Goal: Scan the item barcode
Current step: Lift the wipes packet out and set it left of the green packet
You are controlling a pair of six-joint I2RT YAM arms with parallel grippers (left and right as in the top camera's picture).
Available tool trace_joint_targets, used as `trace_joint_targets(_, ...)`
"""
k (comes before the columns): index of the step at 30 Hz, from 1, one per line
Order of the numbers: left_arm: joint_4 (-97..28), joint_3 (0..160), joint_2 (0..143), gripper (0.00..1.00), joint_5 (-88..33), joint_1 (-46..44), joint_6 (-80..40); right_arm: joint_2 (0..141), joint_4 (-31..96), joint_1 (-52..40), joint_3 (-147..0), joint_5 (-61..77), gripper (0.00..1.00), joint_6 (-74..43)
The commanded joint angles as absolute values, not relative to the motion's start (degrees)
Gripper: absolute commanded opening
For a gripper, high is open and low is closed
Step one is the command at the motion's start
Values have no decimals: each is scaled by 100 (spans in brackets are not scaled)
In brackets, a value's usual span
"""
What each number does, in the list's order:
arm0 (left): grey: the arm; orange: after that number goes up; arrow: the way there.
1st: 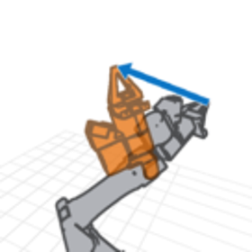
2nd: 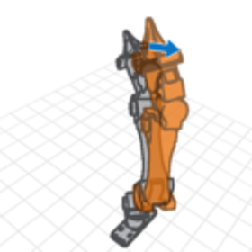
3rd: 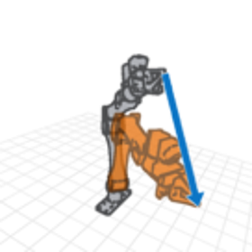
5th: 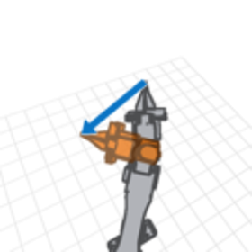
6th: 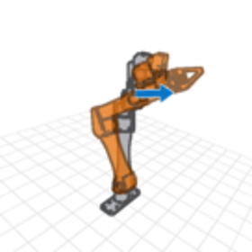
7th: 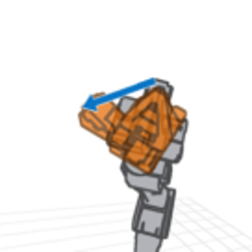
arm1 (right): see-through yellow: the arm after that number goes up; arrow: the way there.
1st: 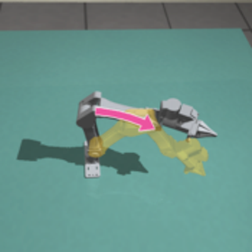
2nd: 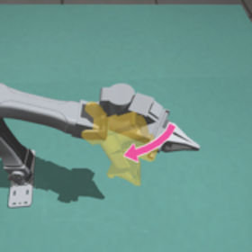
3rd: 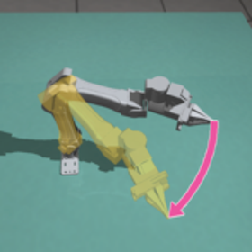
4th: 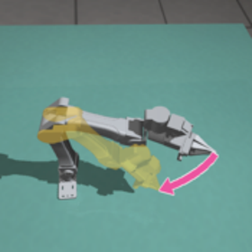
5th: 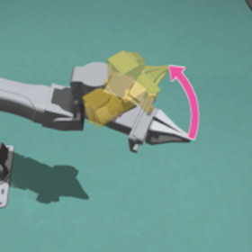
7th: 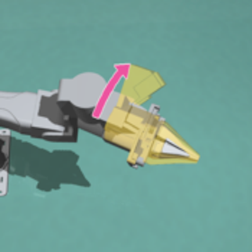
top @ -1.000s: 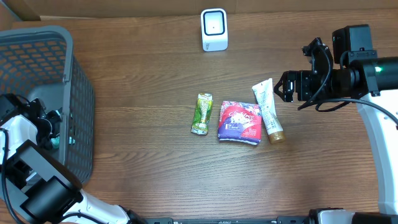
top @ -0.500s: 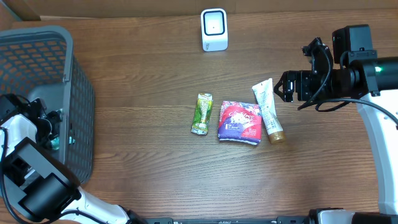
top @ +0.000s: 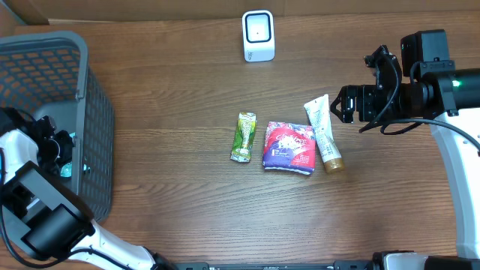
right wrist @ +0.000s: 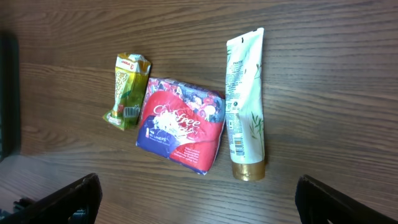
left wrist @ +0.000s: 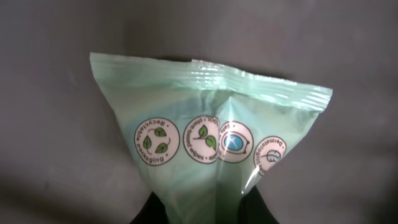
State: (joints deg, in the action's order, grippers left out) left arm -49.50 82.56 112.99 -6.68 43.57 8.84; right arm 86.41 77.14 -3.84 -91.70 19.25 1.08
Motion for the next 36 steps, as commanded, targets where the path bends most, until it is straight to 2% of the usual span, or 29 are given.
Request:
trace_joint_targets(1,-5586,9548,11290,4,-755,4309,504,8595,7682,-412,-9295,1957,100,132)
trace_joint_targets(6,-6978,11476,11268,4,-797,4228,12,8595,7679,-412,-9297,1957,100,132)
trace_joint_targets(11,-8036,13349,11268,4,-1601,3975,-10,8595,7677,-412,-9297,1957,100,132)
trace_joint_targets(18,-9688,15500,11262,4,-2036,3109,-8,8595,7679,-412,-9295,1959,100,130)
trace_joint_targets(22,-9682,15495,11028,4,-2027,2213,1,8595,7682,-412,-9297,1959,100,130)
trace_joint_targets(28,-9682,15292,11006,4,-1402,569,-117,8595,7747,-412,-9297,1959,100,130)
trace_joint_targets(36,-9671,13620,11015,5,-51,-967,-860,8595,7701,-412,-9297,1959,100,130)
